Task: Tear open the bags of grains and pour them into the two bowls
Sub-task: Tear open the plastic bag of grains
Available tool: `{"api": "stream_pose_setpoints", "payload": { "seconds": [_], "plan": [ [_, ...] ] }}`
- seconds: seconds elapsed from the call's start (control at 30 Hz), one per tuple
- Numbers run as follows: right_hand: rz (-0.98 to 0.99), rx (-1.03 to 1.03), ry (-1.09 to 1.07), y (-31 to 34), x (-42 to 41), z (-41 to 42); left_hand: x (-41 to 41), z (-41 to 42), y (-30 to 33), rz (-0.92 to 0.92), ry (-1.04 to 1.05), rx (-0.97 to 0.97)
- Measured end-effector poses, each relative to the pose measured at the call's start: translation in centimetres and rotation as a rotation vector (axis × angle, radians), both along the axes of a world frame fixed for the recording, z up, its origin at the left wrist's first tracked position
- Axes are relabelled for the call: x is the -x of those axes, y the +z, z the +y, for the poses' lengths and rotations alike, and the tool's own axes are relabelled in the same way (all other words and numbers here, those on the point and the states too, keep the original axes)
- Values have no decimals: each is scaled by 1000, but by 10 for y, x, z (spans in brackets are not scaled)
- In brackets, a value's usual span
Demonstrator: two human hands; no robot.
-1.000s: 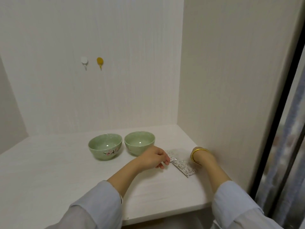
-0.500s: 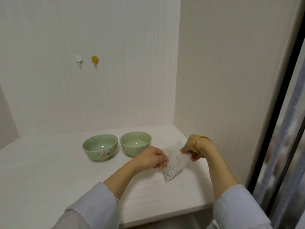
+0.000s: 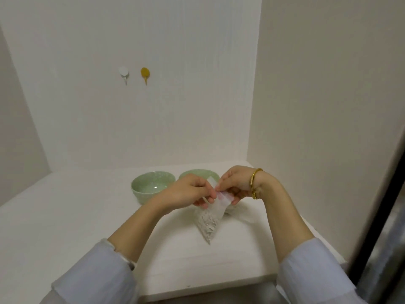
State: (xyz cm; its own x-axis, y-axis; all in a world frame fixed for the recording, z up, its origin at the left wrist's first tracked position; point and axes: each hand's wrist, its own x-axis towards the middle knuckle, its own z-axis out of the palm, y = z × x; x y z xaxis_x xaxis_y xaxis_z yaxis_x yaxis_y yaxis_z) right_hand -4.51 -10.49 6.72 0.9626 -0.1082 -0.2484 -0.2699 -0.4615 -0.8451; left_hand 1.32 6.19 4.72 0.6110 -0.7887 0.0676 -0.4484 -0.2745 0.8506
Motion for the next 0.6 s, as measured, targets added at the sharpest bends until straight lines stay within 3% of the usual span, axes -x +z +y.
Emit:
{"api": "stream_pose_setpoints", "payload": {
  "seconds": [0.3,0.6],
  "plan": [
    [46,-282,185,-20,-22,37,-14,39,-10,92,116,-28],
    [23,-284,300,-34,-32,56,-18,54,-19,167,149,-20]
  ]
}}
